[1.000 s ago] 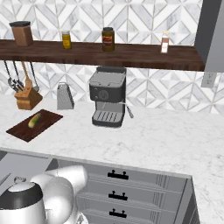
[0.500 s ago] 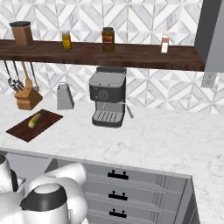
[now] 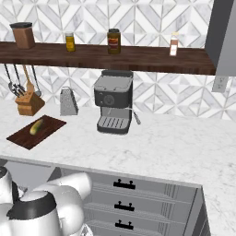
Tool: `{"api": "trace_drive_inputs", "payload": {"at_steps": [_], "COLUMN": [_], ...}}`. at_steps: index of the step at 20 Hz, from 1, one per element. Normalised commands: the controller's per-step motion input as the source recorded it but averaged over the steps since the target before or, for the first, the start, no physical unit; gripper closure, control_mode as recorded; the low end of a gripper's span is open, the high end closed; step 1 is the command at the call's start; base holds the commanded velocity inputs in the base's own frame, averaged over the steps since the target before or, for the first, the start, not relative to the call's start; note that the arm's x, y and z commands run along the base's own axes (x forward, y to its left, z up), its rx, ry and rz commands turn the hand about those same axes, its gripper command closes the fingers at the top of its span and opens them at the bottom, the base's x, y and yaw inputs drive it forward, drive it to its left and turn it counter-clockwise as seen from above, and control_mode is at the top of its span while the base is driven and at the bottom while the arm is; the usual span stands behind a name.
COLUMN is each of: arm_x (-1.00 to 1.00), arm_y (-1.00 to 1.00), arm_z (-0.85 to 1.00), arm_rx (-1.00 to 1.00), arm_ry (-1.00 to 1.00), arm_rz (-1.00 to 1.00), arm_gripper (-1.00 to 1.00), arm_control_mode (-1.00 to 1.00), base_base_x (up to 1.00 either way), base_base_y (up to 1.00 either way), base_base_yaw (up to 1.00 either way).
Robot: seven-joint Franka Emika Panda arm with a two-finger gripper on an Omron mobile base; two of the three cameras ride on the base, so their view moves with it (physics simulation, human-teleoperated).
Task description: Place the appropriate cutting tool for cutting the cucumber skin on the cutting board.
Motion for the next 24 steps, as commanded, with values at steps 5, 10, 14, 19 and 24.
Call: {"api": "trace_drive_inputs", "payload": {"at_steps": [5,10,14,19,24], "arm_x": [0.40,0.10,0.00,0.00,0.00], "arm_y": [0.22,0.06,0.18,0.04,0.00], "arm_z": [0.06,0.00,-0.11,-0.05,-0.05], "arm_rx": [0.00,0.00,0.00,0.00,-0.04], "arm_ry": [0.04,0.12,0.14,0.08,0.01], "arm_rz": [-0.09,0.00,0.00,0.00,0.00], "arm_gripper": [-1.00,-1.00,-1.00,-1.00,-1.00], "arm_control_mode": [-1.00,-1.00,-1.00,-1.00,-1.00], "base_base_x": [0.00,0.00,0.00,0.00,0.00], "base_base_y": [0.00,0.00,0.00,0.00,0.00], "base_base_yaw": [0.00,0.00,0.00,0.00,0.00]}}
